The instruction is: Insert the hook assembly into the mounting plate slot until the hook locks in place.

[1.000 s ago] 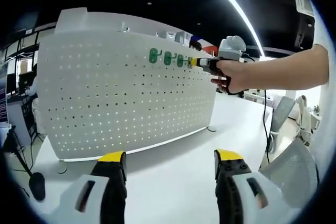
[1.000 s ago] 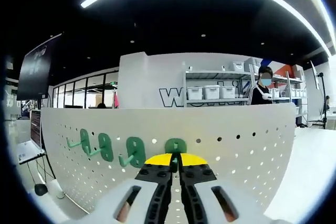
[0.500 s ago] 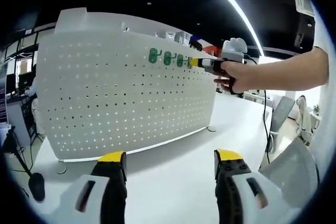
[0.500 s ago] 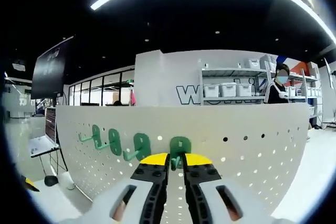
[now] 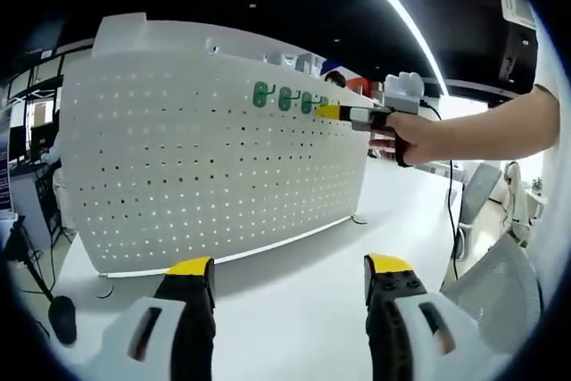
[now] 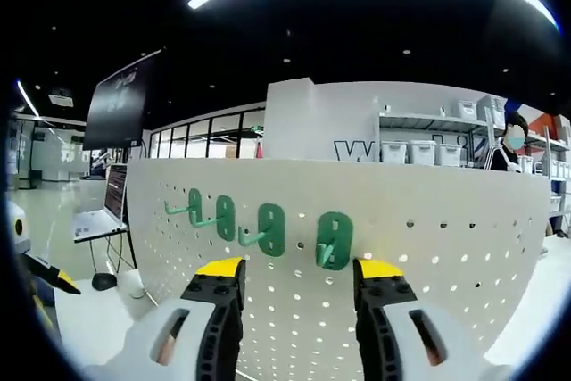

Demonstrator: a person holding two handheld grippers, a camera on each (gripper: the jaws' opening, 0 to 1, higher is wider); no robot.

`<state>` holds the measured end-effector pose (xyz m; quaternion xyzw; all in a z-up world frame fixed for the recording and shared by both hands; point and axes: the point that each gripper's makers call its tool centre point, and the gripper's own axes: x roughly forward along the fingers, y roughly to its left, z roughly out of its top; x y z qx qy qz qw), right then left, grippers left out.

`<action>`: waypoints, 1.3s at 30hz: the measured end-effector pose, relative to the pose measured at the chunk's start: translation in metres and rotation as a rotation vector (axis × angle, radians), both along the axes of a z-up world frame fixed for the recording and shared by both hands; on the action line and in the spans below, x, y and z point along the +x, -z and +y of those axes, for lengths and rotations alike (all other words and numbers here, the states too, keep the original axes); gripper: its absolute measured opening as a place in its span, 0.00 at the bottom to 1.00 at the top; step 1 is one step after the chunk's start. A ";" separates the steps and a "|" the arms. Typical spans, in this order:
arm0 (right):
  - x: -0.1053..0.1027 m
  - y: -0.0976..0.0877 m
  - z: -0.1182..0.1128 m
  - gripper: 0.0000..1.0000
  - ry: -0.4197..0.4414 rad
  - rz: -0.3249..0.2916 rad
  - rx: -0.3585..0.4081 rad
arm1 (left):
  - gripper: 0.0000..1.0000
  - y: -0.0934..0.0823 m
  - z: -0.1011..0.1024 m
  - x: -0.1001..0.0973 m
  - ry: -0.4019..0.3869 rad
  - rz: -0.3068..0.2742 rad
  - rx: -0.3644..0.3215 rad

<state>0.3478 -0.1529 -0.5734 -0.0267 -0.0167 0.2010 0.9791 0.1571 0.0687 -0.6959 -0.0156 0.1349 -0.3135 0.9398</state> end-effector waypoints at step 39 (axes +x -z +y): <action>-0.065 0.043 -0.005 0.58 -0.111 0.032 -0.016 | 0.73 -0.003 -0.007 0.008 0.023 -0.017 0.011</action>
